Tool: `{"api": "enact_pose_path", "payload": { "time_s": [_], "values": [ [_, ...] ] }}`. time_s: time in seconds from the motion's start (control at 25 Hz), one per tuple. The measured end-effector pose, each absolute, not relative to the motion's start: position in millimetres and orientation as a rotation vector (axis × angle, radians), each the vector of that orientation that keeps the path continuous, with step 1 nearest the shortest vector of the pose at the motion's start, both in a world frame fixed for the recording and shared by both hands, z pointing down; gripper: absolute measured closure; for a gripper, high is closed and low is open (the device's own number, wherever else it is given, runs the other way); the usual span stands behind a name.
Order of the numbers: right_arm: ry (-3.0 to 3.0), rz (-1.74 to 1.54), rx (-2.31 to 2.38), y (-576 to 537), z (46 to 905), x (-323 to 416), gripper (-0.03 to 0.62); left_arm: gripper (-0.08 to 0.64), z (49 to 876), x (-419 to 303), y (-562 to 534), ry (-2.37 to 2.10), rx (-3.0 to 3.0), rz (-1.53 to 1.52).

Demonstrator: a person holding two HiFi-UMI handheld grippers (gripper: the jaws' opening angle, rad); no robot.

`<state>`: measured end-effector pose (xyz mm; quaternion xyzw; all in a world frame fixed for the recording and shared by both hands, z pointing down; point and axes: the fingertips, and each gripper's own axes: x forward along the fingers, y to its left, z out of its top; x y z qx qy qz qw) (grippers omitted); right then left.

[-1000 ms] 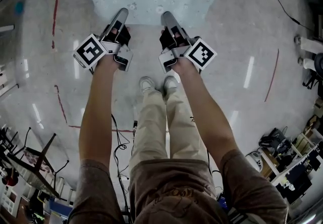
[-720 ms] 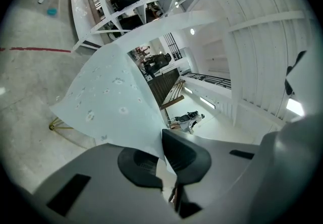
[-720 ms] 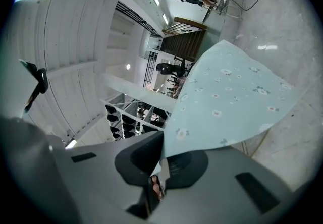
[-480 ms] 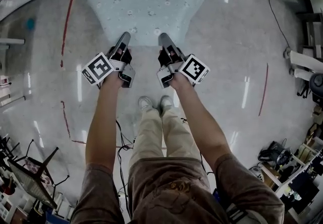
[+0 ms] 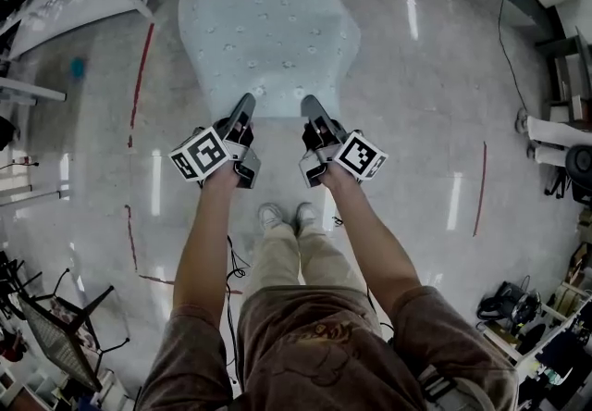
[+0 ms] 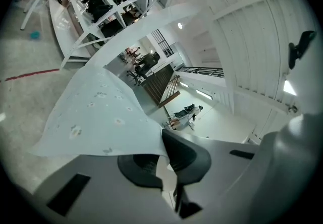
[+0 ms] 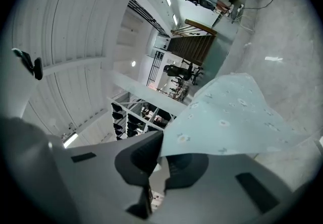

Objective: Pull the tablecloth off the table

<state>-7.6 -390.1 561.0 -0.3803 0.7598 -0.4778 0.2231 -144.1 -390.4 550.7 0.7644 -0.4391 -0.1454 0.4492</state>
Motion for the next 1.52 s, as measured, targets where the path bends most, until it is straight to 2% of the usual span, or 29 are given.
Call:
{"api": "enact_pose_path", "payload": {
  "time_s": [0.8,1.52],
  "values": [
    [2.318,-1.200,-0.961,-314,464,10,0.582,0.538,458,-121,-308,-1.117,1.953,-0.377],
    [2.470,-0.881,-0.965,-266,374,31,0.577,0.538,370,-100,-255,-1.120,2.110,-0.391]
  ]
}}
